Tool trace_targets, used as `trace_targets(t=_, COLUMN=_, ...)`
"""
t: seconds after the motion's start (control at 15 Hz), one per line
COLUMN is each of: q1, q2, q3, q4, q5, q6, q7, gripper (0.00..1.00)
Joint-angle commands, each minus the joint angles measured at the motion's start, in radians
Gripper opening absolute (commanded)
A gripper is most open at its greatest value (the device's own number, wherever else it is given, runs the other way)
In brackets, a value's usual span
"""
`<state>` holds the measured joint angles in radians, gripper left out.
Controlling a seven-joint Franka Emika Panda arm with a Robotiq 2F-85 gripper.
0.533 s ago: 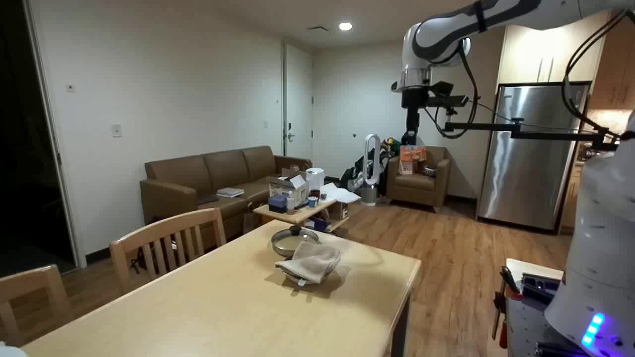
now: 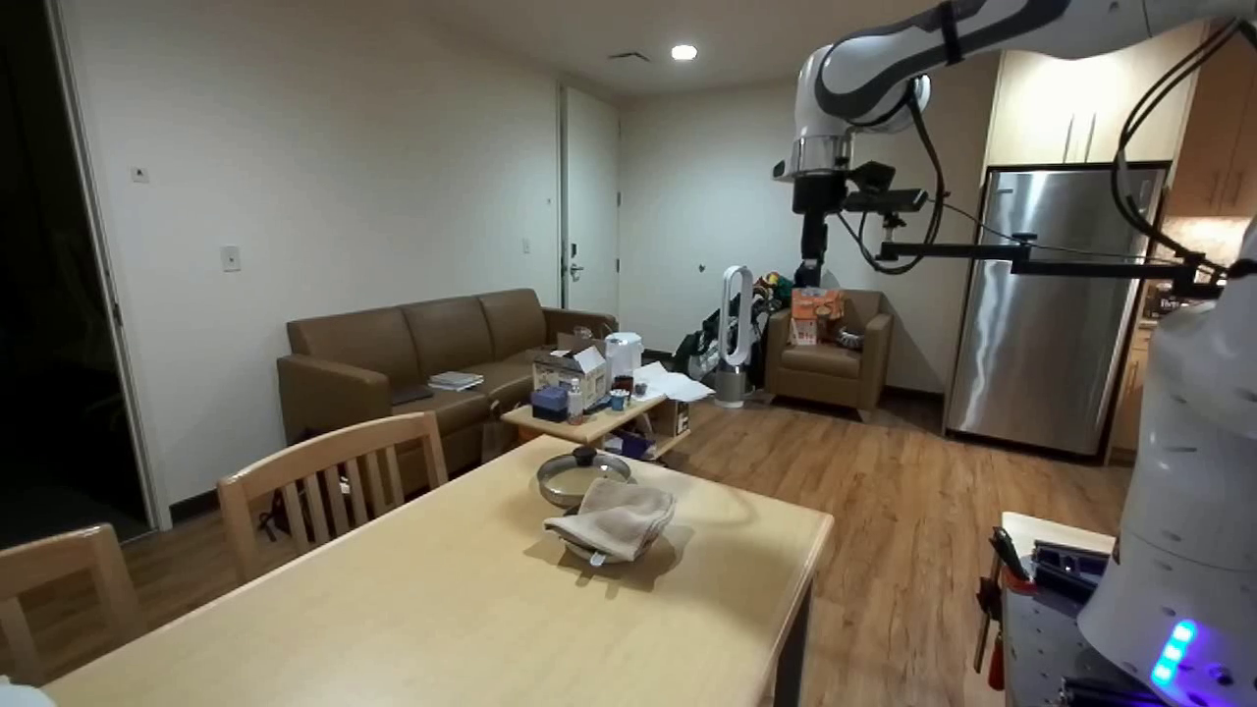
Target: Use the towel to wipe the table
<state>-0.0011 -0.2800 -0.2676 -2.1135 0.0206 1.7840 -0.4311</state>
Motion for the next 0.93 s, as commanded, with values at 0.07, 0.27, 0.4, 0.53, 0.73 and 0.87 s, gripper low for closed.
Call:
trace_targets(t=0.07, q1=0.000, q2=0.134, q3=0.007, q4=0.058, q5=0.135, q6=0.156, q7=-0.166, gripper=1.00)
trace_targets(t=0.27, q1=-0.006, q2=0.273, q3=0.034, q4=0.120, q5=0.188, q6=0.230, q7=-0.263, gripper=1.00)
trace_targets(t=0.4, q1=-0.017, q2=0.396, q3=0.071, q4=0.201, q5=0.190, q6=0.232, q7=-0.302, gripper=1.00)
trace_targets(t=0.53, q1=-0.037, q2=0.513, q3=0.110, q4=0.268, q5=0.166, q6=0.253, q7=-0.305, gripper=1.00)
trace_targets(t=0.73, q1=-0.066, q2=0.506, q3=0.156, q4=0.241, q5=0.146, q6=0.261, q7=-0.253, gripper=1.00)
trace_targets(t=0.87, q1=-0.086, q2=0.572, q3=0.169, q4=0.281, q5=0.142, q6=0.272, q7=-0.255, gripper=1.00)
